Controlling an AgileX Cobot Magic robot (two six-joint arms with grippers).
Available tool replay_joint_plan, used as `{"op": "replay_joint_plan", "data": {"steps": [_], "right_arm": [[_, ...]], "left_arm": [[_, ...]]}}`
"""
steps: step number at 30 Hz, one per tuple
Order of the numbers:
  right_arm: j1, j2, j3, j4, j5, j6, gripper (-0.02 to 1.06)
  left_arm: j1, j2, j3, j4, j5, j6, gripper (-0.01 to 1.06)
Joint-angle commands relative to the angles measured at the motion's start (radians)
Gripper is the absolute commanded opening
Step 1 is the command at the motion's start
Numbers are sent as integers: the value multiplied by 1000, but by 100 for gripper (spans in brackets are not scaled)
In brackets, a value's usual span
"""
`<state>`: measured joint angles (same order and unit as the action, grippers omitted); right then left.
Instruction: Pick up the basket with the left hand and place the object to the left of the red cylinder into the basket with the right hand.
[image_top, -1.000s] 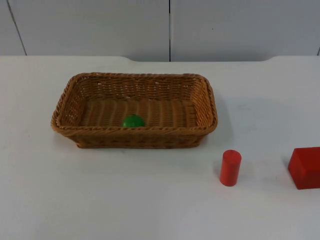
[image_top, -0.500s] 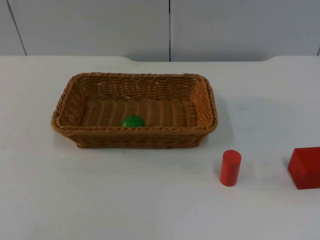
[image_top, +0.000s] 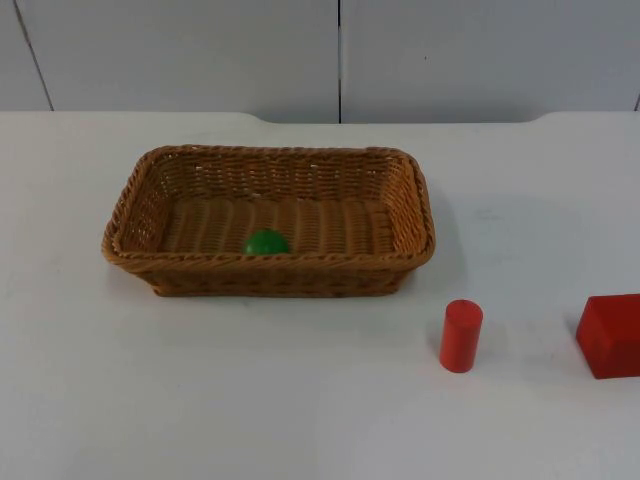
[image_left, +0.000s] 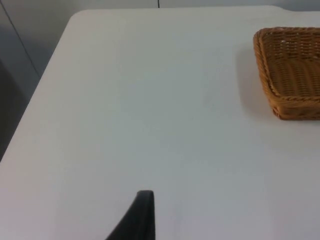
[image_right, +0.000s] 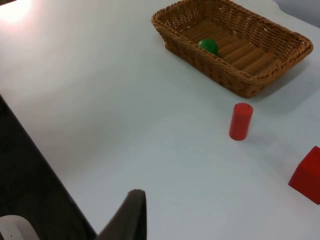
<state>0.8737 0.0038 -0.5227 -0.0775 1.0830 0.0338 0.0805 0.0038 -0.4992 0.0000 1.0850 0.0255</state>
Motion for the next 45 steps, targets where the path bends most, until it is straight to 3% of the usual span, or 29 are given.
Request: {"op": "replay_joint_plan", "data": {"steps": [1,17,22,28,29,34,45], "right_arm": [[-3,-4,7,3,-3,-7,105],[-3,-4,7,3,-5,4,105],[-66,-4,7,6,-5,4,105],[-306,-4,7,6,-5,4,105],[-306,-4,7,6,-5,4,105],[-529,-4,7,6,-5,4,105],[-795,-4,7,6,-5,4,105]], "left_arm": [[0,-4,5,-16,-10,6,105],[0,-4,5,-16,-10,8,105],[0,-4,5,-16,-10,8,105],[0,-4,5,-16,-10,8,105],[0,-4,5,-16,-10,8,105],[0,-4,5,-16,-10,8,105],[0,-4,5,-16,-10,8,105]]}}
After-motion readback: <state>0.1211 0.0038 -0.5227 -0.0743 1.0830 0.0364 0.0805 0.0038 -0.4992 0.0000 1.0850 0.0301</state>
